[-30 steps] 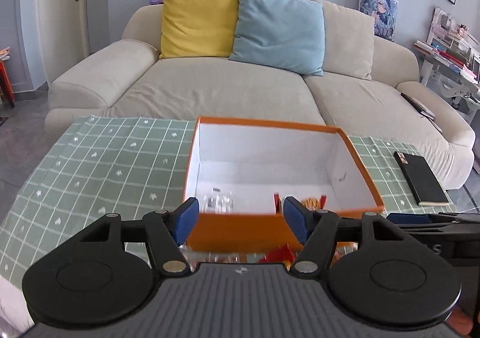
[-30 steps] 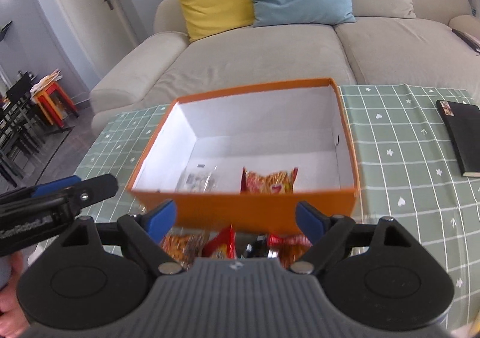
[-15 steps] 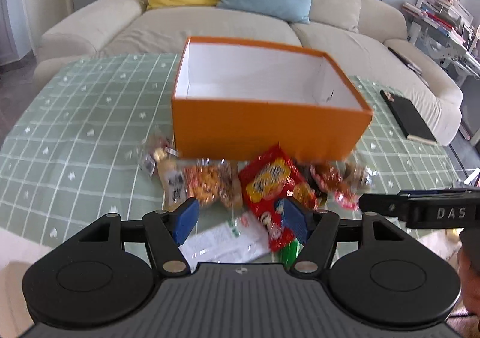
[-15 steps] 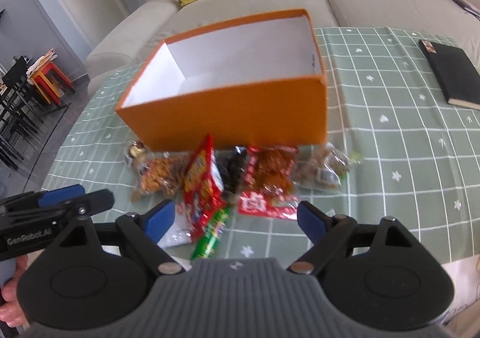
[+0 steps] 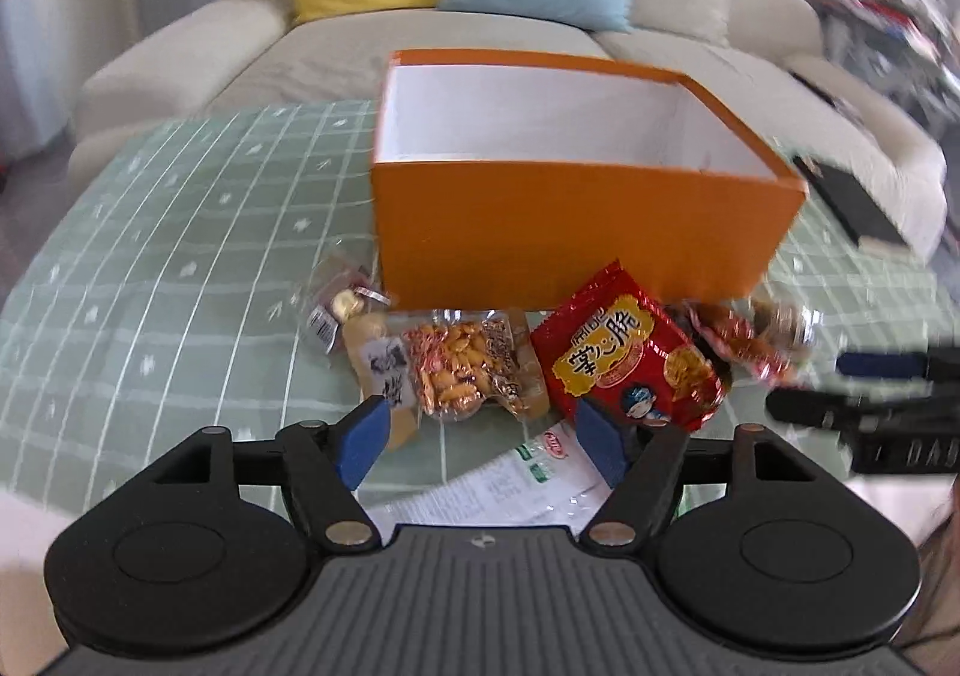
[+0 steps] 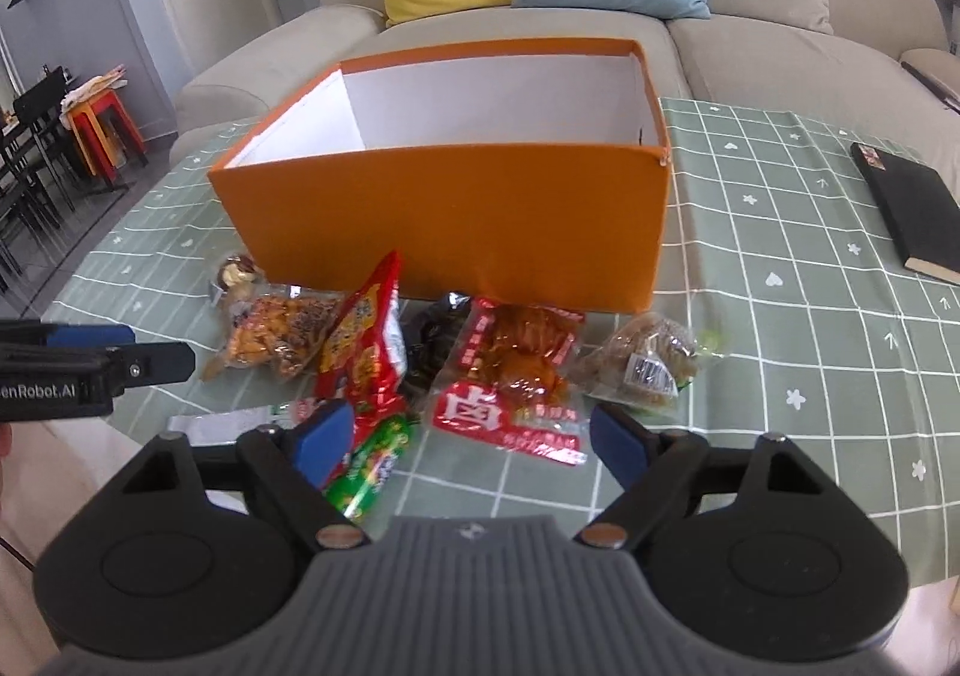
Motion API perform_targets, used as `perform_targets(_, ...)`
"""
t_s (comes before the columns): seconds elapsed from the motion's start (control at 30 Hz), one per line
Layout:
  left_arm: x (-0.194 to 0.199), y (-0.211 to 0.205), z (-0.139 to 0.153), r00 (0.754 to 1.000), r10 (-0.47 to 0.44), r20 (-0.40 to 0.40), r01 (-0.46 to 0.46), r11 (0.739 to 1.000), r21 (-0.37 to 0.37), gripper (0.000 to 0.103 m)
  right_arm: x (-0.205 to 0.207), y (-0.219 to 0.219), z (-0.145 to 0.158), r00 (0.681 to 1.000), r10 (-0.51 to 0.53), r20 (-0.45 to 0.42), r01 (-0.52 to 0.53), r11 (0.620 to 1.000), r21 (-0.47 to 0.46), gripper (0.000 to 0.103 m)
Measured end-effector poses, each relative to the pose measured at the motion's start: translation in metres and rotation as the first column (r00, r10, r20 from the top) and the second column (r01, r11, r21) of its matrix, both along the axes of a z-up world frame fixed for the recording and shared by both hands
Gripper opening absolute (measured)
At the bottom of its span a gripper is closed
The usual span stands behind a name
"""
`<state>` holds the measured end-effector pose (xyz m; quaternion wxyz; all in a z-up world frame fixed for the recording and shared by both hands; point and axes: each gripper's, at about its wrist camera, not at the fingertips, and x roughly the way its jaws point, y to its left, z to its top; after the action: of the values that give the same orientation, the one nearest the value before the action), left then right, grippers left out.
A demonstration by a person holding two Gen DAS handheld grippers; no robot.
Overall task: Organize snacks
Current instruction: 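Grasp the peanut pack with the left tool while the right tool grasps the red-labelled duck pack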
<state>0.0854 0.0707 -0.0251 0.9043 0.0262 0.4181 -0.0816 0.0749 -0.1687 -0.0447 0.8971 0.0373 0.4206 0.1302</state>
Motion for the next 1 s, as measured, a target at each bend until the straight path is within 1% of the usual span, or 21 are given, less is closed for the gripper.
perform_targets(0.07,0.005,-0.002,-0.005,0.999,-0.043,-0.004,0.043,0.998,0.05,0.083,0.003,-0.002,-0.003,1.0,-0.01,-0.009,0.01,1.0,-0.008,0.081)
perform_targets(0.13,0.008,-0.003,-0.01,0.998,-0.065,-0.005,0.065,0.99,0.123,0.083,0.006,-0.003,-0.006,1.0,-0.015,-0.013,0.015,1.0,-0.017,0.081)
perform_targets(0.23,0.012,-0.008,-0.02,0.995,-0.097,-0.014,0.098,0.968,0.232,0.083,0.01,-0.003,-0.012,1.0,-0.019,-0.024,0.018,0.999,-0.035,0.081)
perform_targets(0.33,0.017,-0.011,-0.032,0.993,-0.116,-0.038,0.122,0.946,0.301,0.083,0.012,-0.002,-0.018,1.0,-0.016,-0.026,0.015,0.998,-0.06,0.08)
perform_targets(0.4,0.02,-0.012,-0.04,0.991,-0.125,-0.05,0.134,0.937,0.322,0.083,0.015,-0.001,-0.021,0.999,-0.014,-0.031,0.012,0.998,-0.067,0.079)
perform_targets(0.5,0.025,-0.013,-0.049,0.989,-0.135,-0.052,0.145,0.93,0.338,0.081,0.02,-0.004,-0.024,0.998,-0.033,-0.048,0.031,0.999,-0.034,0.079)
perform_targets(0.67,0.031,-0.022,-0.059,0.983,-0.179,-0.046,0.182,0.898,0.4,0.081,0.034,-0.005,-0.025,0.997,-0.055,-0.061,0.055,0.998,-0.001,0.079)
perform_targets(0.8,0.036,-0.026,-0.065,0.978,-0.203,-0.046,0.203,0.881,0.427,0.081,0.046,-0.004,-0.029,0.994,-0.066,-0.084,0.067,0.998,0.01,0.079)
perform_targets(0.87,0.036,-0.028,-0.067,0.976,-0.215,-0.029,0.206,0.871,0.446,0.081,0.051,-0.004,-0.032,0.993,-0.068,-0.093,0.07,0.997,0.016,0.077)
perform_targets(0.93,0.04,-0.029,-0.069,0.975,-0.222,-0.019,0.206,0.866,0.455,0.081,0.055,-0.002,-0.034,0.992,-0.07,-0.101,0.072,0.997,0.016,0.076)
perform_targets(0.97,0.041,-0.03,-0.069,0.974,-0.225,-0.015,0.207,0.866,0.455,0.08,0.057,-0.001,-0.035,0.992,-0.067,-0.104,0.069,0.997,0.015,0.076)
perform_targets(1.0,0.042,-0.031,-0.069,0.973,-0.229,-0.011,0.209,0.866,0.454,0.075,0.057,0.001,-0.036,0.993,-0.062,-0.105,0.064,0.998,0.014,0.076)
